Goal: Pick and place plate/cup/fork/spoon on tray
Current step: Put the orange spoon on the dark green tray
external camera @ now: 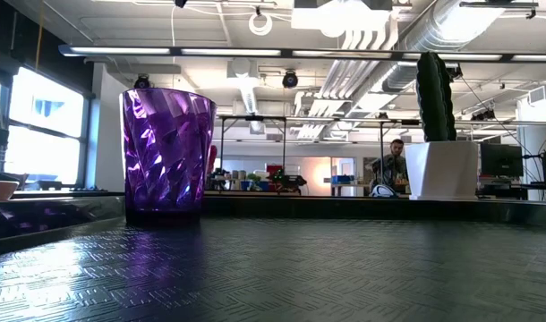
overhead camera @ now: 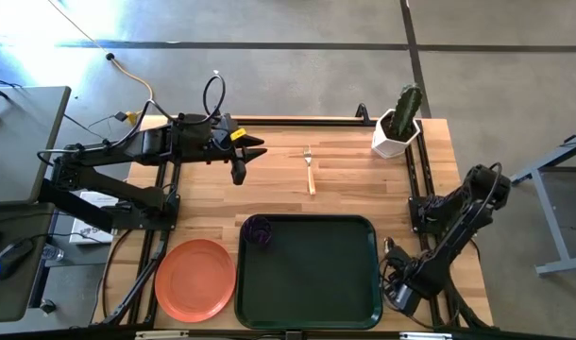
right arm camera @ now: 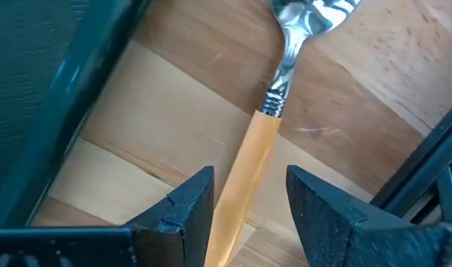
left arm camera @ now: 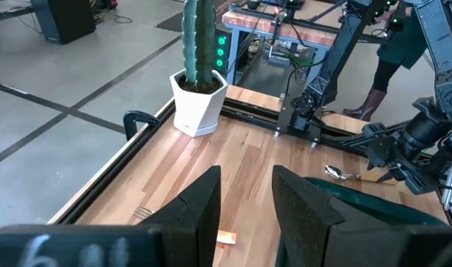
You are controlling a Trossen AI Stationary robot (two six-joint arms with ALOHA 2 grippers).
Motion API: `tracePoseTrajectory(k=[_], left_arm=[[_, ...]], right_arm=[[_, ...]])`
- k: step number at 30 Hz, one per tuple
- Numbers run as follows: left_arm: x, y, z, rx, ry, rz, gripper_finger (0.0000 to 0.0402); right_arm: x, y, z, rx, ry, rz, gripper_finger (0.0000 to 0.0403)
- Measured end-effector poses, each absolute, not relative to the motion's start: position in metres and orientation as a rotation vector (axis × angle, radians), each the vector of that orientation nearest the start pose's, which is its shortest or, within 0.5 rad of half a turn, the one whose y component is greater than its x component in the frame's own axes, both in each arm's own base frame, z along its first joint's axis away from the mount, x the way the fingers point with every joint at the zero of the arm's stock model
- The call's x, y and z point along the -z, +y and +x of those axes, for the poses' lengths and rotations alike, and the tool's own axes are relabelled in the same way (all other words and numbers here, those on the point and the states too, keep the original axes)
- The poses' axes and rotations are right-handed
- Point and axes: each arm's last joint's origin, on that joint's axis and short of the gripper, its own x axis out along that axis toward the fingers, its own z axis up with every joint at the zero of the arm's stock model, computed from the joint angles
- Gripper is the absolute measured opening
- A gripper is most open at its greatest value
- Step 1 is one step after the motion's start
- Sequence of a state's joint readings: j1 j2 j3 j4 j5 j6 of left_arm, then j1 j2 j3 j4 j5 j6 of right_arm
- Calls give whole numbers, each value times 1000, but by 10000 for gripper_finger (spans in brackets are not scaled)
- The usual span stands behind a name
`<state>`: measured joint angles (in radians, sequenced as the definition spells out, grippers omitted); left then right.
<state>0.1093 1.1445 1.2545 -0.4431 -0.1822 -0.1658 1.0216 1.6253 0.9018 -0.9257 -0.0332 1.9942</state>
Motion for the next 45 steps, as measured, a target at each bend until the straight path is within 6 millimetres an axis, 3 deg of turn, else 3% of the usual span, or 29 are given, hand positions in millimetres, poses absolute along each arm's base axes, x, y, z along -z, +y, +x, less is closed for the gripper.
tracePoseTrajectory(k=[8,16,28,45], left_arm=[[-399,31,237,-318,307,-166,113],[-399,31,237,-318,307,-168,113],[-399,31,237,-318,307,-167,113],[-399,31,237,-318,307,-167,113]], right_arm=[[-137,213,120,799,1454,783,161],[-134,211,122,807,1467,790,154],[-133,208,131,866,1488,881,26],[-147,201,128,926,1451,982,23]])
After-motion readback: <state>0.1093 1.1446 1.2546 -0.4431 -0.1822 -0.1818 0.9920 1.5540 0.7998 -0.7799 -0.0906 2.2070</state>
